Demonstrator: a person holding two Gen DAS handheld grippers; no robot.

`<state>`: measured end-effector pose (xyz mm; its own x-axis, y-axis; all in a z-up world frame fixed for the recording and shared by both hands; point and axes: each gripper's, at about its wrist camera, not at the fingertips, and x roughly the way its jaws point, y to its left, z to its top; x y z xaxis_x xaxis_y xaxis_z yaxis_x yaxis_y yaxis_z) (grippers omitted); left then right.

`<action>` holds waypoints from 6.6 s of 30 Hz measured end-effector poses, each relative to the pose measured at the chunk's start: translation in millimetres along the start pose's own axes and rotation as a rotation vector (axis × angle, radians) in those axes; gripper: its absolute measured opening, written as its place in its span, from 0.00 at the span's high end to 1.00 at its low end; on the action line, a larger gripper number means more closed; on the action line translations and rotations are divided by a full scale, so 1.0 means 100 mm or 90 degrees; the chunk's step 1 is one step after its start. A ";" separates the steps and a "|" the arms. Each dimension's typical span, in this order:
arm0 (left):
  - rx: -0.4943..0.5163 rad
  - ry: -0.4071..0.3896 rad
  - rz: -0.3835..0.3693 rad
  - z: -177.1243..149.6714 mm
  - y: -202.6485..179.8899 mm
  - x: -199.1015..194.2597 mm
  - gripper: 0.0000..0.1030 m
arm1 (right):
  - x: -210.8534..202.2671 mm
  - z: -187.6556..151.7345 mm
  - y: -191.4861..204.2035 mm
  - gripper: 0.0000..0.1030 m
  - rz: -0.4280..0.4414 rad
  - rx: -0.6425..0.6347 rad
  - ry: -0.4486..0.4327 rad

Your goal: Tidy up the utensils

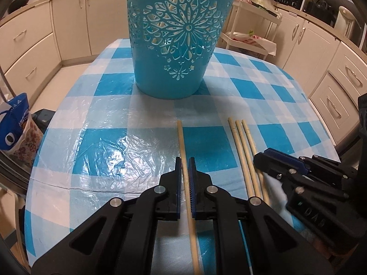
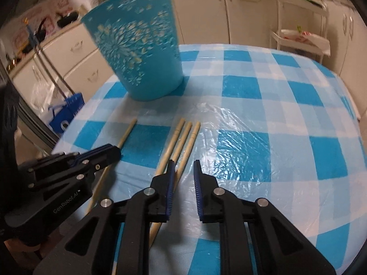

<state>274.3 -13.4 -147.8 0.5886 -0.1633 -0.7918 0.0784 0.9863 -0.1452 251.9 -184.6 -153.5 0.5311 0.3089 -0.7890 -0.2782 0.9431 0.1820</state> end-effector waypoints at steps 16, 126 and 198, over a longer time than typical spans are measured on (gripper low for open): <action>0.014 0.019 0.009 0.11 -0.05 0.07 0.95 | 0.01 0.07 0.06 0.93 0.007 -0.122 0.060; -0.038 -0.026 -0.016 0.06 0.03 0.09 0.95 | -0.03 -0.06 -0.11 0.94 -0.037 0.044 -0.021; -0.040 -0.025 -0.018 0.06 0.03 0.09 0.95 | -0.03 -0.06 -0.10 0.94 -0.040 0.042 -0.021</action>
<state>285.0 -11.9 -151.7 0.6182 -0.1883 -0.7631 0.0453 0.9778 -0.2046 248.2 -195.5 -156.2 0.5721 0.2521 -0.7805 -0.1905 0.9664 0.1725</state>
